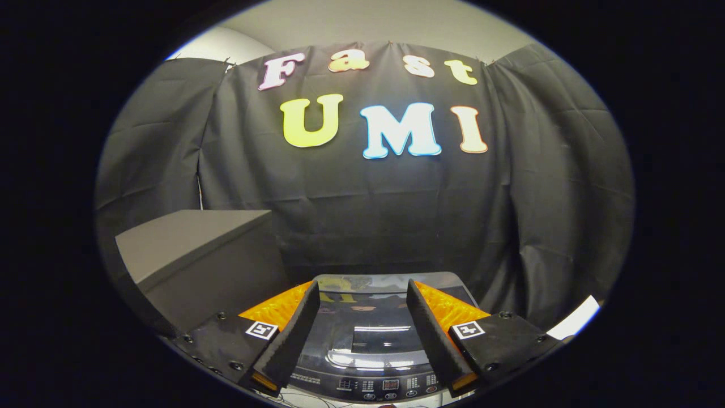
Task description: Put the clothes into the washing machine and then close the washing machine lid.
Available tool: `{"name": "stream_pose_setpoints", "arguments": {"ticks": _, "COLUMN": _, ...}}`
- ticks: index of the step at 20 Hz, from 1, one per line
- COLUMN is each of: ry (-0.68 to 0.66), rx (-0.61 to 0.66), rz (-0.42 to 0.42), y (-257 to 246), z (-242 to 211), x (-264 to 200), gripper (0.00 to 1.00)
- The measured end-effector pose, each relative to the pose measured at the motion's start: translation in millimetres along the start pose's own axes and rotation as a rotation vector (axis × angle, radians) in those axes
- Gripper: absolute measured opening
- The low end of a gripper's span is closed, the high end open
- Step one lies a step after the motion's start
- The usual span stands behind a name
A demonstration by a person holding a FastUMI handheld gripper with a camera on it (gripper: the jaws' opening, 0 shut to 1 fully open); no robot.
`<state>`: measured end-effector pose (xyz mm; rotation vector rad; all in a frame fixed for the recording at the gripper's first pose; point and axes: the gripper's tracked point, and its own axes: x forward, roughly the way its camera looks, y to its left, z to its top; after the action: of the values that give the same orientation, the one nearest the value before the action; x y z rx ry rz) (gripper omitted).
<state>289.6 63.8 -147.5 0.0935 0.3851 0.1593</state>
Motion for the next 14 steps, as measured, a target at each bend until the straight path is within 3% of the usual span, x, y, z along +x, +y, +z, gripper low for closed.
{"name": "stream_pose_setpoints", "arguments": {"ticks": 14, "ry": -0.13, "rx": 0.029, "rz": -0.024, "y": 26, "z": 47, "x": -131, "gripper": 0.96}}
